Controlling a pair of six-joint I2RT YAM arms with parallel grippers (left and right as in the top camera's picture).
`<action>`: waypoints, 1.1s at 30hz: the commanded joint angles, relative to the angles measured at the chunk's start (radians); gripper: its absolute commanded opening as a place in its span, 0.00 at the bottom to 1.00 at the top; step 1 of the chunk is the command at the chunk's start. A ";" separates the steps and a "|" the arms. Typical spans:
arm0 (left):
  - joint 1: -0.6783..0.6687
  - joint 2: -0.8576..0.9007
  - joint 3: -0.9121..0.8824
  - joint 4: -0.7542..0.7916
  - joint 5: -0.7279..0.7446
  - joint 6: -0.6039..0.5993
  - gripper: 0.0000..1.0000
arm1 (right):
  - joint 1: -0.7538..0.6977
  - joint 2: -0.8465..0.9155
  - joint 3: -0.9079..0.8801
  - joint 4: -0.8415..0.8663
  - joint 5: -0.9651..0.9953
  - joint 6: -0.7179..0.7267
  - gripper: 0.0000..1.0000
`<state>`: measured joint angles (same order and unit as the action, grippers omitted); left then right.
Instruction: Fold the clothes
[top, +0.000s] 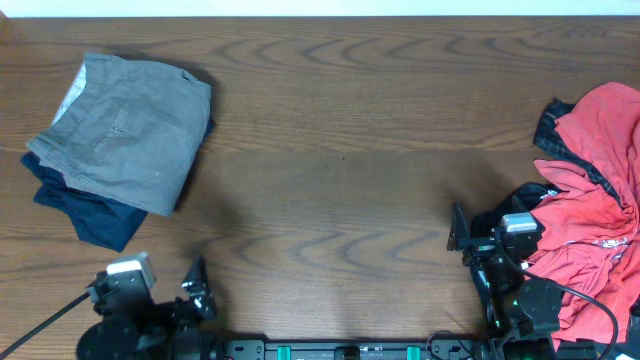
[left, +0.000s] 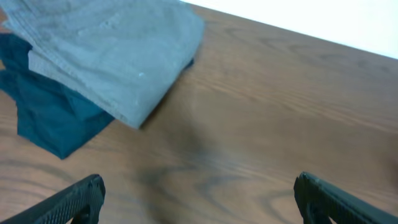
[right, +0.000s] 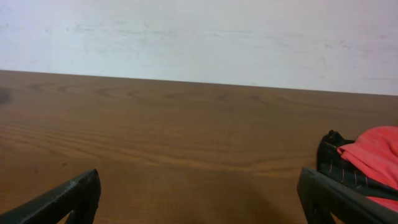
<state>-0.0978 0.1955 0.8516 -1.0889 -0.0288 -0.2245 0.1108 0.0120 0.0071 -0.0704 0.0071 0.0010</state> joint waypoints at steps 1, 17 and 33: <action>0.026 -0.060 -0.123 0.086 -0.013 0.056 0.98 | 0.014 -0.006 -0.002 -0.004 -0.007 -0.017 0.99; 0.063 -0.193 -0.619 0.808 0.002 0.056 0.98 | 0.014 -0.006 -0.002 -0.004 -0.007 -0.017 0.99; 0.062 -0.193 -0.848 1.017 0.042 0.090 0.98 | 0.014 -0.006 -0.002 -0.004 -0.007 -0.017 0.99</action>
<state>-0.0399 0.0101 0.0113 -0.0147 0.0120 -0.1551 0.1108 0.0120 0.0071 -0.0700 0.0071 -0.0055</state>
